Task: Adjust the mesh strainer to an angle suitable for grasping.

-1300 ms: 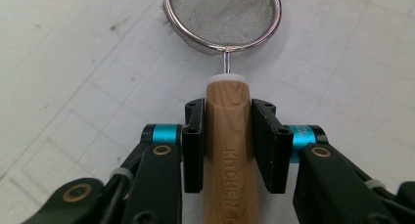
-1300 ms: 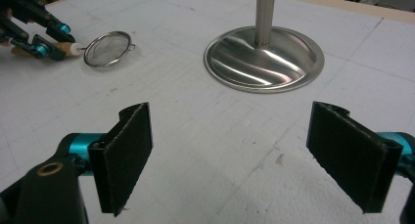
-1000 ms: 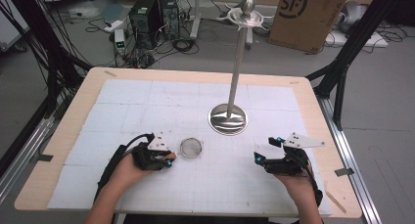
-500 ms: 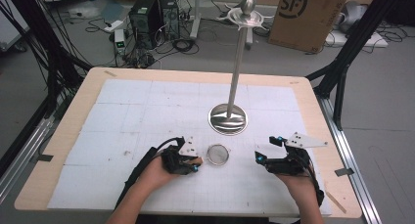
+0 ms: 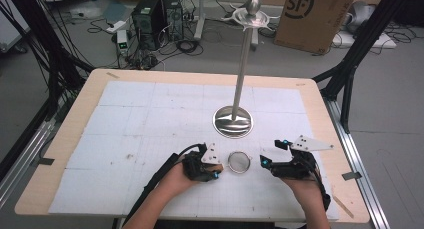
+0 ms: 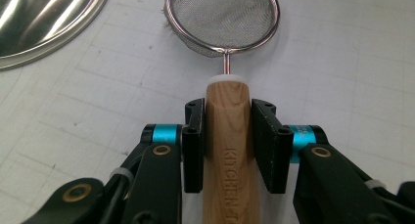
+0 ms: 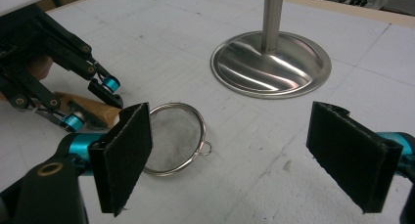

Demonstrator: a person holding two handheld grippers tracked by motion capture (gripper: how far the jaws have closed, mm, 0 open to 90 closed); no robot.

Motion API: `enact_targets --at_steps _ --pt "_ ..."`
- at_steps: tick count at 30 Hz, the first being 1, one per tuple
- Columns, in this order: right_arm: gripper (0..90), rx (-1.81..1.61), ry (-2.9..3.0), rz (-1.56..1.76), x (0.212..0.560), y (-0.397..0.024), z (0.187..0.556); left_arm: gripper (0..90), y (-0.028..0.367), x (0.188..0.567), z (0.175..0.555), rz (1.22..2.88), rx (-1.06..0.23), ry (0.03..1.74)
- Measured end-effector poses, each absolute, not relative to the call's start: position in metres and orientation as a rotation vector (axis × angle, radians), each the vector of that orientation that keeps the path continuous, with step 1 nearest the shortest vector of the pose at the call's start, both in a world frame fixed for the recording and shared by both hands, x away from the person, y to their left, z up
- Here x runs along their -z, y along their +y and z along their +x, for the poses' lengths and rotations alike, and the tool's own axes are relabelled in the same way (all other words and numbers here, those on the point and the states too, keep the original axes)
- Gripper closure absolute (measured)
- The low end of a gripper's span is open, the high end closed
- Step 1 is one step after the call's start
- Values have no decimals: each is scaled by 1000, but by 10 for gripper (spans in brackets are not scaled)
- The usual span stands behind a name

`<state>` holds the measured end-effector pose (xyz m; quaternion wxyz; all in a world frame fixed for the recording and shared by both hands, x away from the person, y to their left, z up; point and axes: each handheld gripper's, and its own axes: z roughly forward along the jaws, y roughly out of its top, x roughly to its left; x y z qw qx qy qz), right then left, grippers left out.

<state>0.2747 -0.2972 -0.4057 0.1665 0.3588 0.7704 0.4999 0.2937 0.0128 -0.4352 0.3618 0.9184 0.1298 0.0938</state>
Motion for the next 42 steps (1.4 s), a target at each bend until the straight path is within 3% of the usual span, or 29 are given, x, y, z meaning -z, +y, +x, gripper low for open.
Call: enact_targets --at_steps 15,27,32,42 --pt "161 -1421 2192 1018 406 -299 275 671 -1 434 295 2377 -252 303" --pt "161 -1420 2190 1032 406 -300 274 594 32 433 283 2357 -235 336" --pt "161 -1413 2199 1027 408 -297 275 665 40 435 282 2365 -241 331" --pt "161 -1412 2198 1031 409 -298 276 675 30 435 284 2376 -254 305"
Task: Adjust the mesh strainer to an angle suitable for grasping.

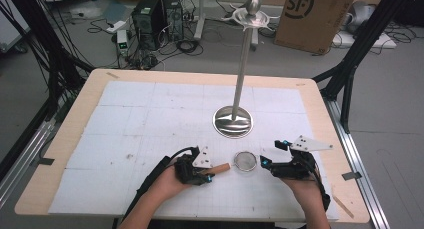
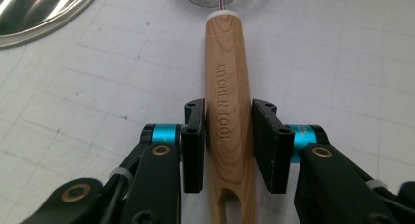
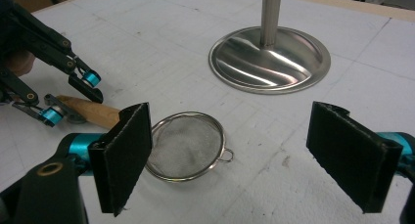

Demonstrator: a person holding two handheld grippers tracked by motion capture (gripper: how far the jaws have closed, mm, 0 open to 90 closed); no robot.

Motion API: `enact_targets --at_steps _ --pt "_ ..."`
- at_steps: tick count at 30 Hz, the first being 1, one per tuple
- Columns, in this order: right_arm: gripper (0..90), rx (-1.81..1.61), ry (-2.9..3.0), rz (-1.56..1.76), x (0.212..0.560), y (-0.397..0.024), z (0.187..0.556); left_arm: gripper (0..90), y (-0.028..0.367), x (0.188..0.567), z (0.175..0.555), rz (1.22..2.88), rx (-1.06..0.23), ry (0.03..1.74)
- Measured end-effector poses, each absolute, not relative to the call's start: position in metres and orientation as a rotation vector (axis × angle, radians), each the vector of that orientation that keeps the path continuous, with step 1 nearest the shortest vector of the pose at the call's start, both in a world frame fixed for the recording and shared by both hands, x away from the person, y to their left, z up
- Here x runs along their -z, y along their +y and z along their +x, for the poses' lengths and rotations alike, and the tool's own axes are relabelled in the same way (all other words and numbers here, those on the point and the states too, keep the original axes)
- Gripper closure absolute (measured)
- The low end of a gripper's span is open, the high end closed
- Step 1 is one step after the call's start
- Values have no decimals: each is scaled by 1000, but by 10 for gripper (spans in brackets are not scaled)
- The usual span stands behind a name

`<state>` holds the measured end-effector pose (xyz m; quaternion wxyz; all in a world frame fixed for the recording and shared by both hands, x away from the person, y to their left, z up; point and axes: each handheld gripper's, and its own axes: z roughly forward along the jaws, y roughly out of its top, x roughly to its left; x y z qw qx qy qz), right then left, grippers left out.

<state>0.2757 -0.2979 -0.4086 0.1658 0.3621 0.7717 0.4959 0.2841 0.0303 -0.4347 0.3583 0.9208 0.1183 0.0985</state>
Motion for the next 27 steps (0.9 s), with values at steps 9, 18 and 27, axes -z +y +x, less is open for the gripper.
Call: enact_targets --at_steps 9,18,27 --pt "161 -1419 2192 1034 407 -299 275 674 12 435 282 2378 -274 257" --pt "161 -1425 2188 1033 407 -300 274 531 35 434 281 2376 -276 321" --pt "161 -1417 2188 1029 407 -299 274 539 57 435 290 2344 -324 435"
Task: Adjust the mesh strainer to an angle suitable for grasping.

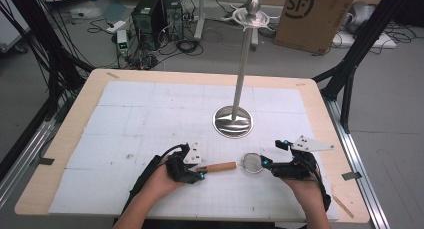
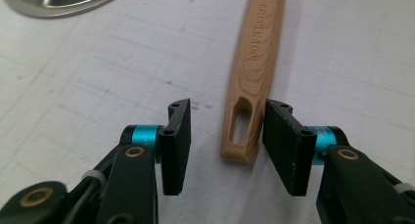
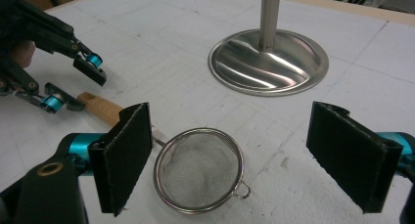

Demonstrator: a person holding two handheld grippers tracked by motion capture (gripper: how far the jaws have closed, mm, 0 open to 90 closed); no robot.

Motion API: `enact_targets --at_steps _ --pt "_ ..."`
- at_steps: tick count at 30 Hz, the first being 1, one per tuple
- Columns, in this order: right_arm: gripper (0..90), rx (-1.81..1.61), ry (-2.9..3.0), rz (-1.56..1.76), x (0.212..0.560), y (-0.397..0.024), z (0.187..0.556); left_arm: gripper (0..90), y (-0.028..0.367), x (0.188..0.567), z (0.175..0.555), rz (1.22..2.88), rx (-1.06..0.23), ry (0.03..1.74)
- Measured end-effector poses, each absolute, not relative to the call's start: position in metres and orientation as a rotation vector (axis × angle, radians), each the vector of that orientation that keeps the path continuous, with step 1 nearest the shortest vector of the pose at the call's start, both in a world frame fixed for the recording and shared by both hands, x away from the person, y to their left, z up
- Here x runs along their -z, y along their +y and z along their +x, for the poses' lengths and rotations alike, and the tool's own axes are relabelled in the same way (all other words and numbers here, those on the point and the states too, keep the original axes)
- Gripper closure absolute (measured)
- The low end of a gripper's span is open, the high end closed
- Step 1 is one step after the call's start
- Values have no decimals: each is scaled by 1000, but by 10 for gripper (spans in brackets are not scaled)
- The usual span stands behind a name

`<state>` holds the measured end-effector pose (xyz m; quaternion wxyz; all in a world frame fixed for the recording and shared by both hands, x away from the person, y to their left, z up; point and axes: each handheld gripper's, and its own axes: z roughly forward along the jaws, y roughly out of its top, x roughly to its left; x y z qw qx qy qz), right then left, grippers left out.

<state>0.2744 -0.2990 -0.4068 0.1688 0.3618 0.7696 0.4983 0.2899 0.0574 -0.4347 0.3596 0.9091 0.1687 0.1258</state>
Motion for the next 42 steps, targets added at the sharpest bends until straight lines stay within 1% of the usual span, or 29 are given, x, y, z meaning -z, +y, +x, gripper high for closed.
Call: enact_targets --at_steps 5,9,13,20,25,30,35,42 --pt "161 -1417 2186 1039 407 -300 274 545 58 436 297 2319 -349 482" --pt "161 -1416 2184 1035 407 -301 274 565 57 440 306 2297 -321 520" --pt "161 -1417 2187 1038 407 -301 275 580 54 439 312 2299 -350 550" --pt "161 -1418 2185 1038 407 -302 274 579 47 436 322 2298 -383 578" --pt "161 -1416 2185 1033 407 -302 275 558 49 435 322 2297 -386 593" --pt "161 -1418 2185 1033 407 -302 274 503 61 428 315 2234 -392 605" --pt "161 -1417 2180 1032 407 -303 274 453 86 421 305 2162 -392 628" --pt "161 -1407 2181 1034 406 -302 273 435 117 421 294 2094 -379 646"
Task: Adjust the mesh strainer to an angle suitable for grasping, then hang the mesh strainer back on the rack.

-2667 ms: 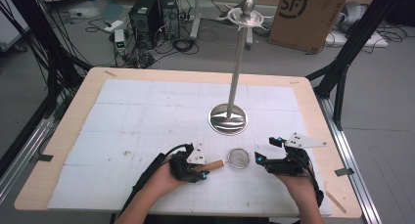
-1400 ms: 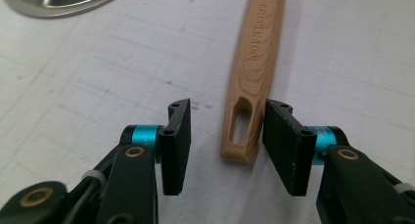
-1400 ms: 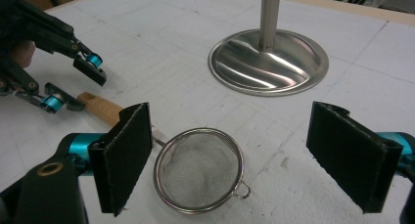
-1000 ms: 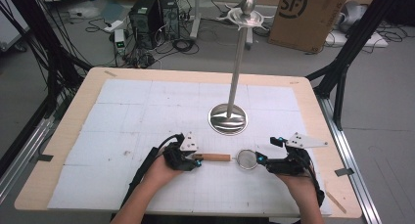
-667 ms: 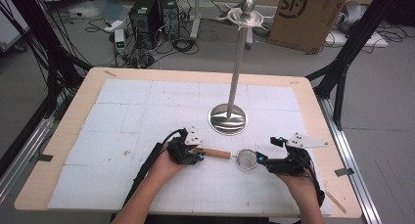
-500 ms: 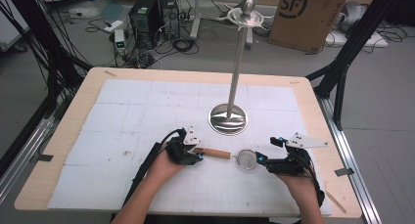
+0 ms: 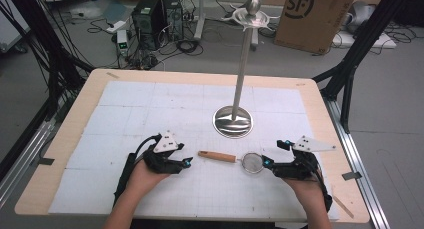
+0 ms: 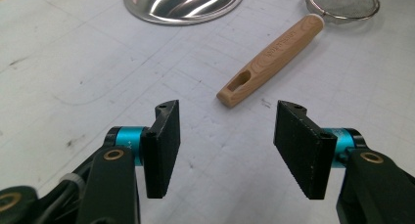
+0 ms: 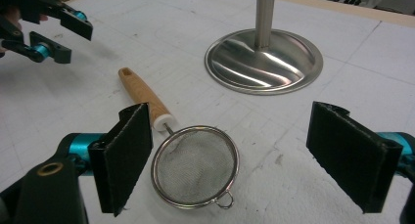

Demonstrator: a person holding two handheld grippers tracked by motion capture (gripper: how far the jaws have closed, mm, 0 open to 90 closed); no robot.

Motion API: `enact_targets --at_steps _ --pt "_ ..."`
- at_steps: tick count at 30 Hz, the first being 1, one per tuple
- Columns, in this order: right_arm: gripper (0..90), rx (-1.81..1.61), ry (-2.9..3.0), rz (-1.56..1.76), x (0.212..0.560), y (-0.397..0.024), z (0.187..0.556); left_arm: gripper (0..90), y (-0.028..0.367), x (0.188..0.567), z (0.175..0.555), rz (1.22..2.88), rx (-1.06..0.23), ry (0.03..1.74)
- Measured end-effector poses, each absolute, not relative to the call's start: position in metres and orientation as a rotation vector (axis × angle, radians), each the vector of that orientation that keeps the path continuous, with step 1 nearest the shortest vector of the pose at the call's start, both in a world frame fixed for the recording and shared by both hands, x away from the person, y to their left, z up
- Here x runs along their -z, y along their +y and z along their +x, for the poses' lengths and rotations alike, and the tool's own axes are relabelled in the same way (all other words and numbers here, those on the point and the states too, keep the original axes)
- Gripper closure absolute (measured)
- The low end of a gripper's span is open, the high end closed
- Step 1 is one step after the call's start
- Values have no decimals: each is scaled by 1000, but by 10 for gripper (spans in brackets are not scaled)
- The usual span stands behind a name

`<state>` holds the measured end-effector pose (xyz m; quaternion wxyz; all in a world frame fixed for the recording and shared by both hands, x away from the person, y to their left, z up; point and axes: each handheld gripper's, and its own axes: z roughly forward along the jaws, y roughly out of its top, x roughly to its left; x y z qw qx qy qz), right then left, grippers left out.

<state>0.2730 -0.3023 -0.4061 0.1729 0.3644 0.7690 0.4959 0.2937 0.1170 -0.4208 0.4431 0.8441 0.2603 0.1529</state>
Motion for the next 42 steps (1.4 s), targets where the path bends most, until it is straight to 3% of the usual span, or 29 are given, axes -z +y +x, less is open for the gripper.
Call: enact_targets --at_steps 22,42 --pt "161 -1388 2192 1039 408 -301 274 248 169 407 291 1934 -406 699" --pt "161 -1388 2200 1030 409 -300 274 225 176 409 296 1915 -457 733"
